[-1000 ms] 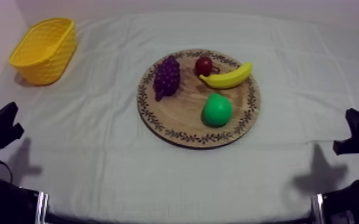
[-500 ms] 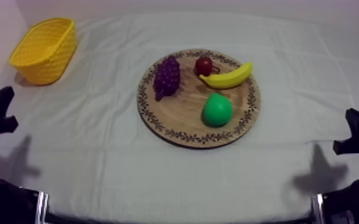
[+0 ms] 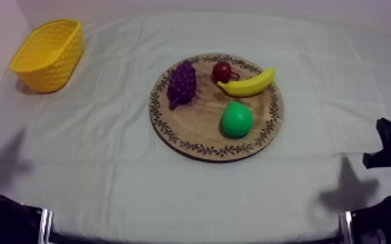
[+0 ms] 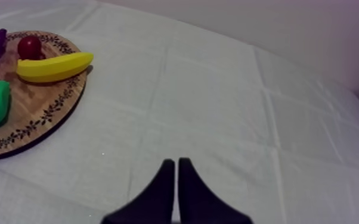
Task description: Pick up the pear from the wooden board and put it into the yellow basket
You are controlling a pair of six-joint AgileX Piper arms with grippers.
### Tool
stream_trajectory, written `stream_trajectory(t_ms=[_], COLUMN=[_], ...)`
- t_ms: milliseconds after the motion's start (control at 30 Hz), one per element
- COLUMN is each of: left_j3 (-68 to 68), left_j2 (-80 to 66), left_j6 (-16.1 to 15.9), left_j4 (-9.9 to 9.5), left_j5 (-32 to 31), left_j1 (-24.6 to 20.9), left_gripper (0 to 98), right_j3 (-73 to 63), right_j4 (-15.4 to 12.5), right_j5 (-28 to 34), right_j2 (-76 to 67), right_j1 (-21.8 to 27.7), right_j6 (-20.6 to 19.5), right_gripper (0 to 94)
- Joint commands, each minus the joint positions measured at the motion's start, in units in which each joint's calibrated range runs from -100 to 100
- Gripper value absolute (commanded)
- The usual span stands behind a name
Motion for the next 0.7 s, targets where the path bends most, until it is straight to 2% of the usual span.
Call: stream_trajectory(t_ms=[0,433,533,667], left_j3=[-11.1,-28.3,-30.4,-32.8], left_j2=[6.2,23.2,26.2,30.3], left_j6=[0.0,1.6,3.0,6.1], left_j4=[0.03,-0.74,-1.84,-4.57], left_j5=[2.5,11.3,13.1,15.7], left_j1=[0.3,6.7,9.5,14.8], left_gripper=[0.0,0.0,0.0,0.0], right_j3=[0.0,0.0,0.0,0.0], right_j4=[0.0,0.0,0.0,0.0], right_j5=[0.0,0.0,0.0,0.0], right_j2=[0.0,0.0,0.0,0.0], right_j1=[0.0,0.0,0.0,0.0], right_j6=[0.0,0.0,0.0,0.0], right_gripper=[0.3,0.3,0.3,0.3])
